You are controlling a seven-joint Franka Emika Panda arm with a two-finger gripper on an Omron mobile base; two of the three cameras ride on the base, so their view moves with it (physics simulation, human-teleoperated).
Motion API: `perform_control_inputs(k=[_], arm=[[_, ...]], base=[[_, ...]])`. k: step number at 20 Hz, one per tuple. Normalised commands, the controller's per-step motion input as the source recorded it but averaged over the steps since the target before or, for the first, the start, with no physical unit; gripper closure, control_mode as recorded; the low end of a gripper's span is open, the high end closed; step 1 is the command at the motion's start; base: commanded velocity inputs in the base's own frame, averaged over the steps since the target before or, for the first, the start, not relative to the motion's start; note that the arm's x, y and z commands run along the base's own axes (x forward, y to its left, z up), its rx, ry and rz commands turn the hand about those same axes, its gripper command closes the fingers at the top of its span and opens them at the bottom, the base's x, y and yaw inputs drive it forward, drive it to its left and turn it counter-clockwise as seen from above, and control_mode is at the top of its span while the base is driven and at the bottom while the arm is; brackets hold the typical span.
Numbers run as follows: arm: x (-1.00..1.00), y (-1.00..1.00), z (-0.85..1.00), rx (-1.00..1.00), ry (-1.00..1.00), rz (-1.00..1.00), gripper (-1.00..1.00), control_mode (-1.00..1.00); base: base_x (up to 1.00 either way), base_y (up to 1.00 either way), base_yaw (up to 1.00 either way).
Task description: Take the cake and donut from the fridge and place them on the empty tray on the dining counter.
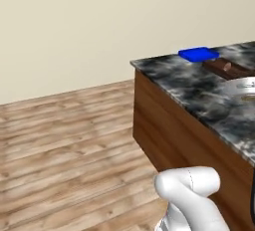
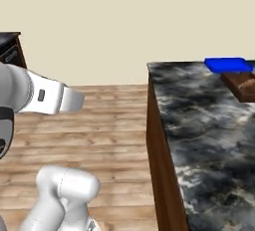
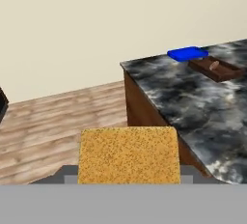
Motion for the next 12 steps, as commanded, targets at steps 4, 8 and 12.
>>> perform_control_inputs(k=[4, 8, 12], arm=[[0.00, 0.00, 0.00, 0.00, 0.00, 0.00, 1.00, 1.00], [0.00, 0.00, 0.00, 0.00, 0.00, 0.00, 1.00, 1.00], [0.00, 0.00, 0.00, 0.00, 0.00, 0.00, 1.00, 1.00]], base=[[1.00, 0.40, -0.09], [1.00, 0.51, -0.10], [1.00, 0.59, -0.12]])
